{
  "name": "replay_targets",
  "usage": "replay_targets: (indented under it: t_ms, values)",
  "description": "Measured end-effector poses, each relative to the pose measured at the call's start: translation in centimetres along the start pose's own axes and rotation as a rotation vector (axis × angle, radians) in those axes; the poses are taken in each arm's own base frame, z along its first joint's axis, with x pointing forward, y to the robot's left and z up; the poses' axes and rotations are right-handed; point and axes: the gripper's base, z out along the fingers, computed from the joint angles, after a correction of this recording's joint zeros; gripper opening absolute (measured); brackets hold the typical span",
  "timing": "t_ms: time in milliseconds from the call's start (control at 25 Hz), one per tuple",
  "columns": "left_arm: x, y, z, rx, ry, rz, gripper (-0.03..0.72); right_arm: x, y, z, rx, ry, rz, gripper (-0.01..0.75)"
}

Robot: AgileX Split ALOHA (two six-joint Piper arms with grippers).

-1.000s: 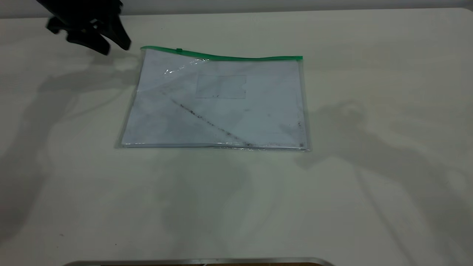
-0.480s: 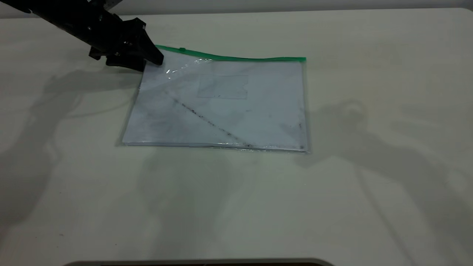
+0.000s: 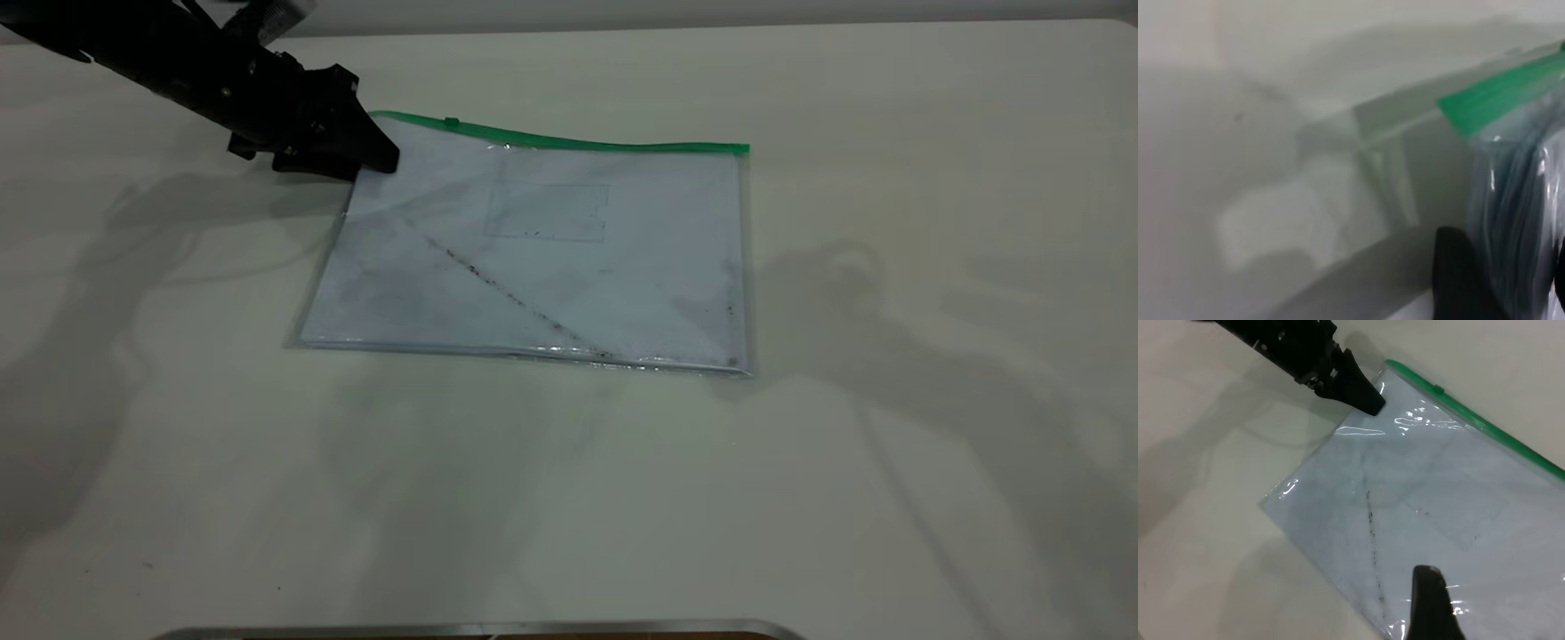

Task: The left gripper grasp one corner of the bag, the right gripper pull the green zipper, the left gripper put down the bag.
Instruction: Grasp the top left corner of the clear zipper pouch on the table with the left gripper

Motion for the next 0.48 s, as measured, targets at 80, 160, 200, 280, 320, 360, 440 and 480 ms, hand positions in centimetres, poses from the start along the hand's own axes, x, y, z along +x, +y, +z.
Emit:
replay_targets:
  t_ms: [80,160,200,280,320,360,440,480]
  values:
    - [0.13,-0.17,0.24,0.039,-0.006,0.050,0.425,0.00,0.00,0.00,0.000,0.000,0.001,0.520]
    - [0.31,-0.54,0.48,0.102,-0.014,0.072,0.425,0.00,0.00,0.00,0.000,0.000,0.001,0.520]
    - [0.27,-0.77,0.48,0.129,-0.022,0.080,0.425,0.00,0.00,0.00,0.000,0.000,0.001,0.520]
    - [0.17,-0.93,0.46,0.146,-0.035,0.085,0.416,0.00,0.00,0.00,0.000,0.000,0.001,0.520]
    - [0.12,-0.95,0.45,0.149,-0.040,0.086,0.402,0.00,0.00,0.00,0.000,0.000,0.001,0.520]
    - [0.10,-0.94,0.45,0.148,-0.042,0.085,0.379,0.00,0.00,0.00,0.000,0.000,0.001,0.520]
    - [0.07,-0.90,0.46,0.143,-0.045,0.082,0.300,0.00,0.00,0.00,0.000,0.000,0.001,0.520]
    - [0.06,-0.87,0.46,0.140,-0.046,0.078,0.242,0.00,0.00,0.00,0.000,0.000,0.000,0.520]
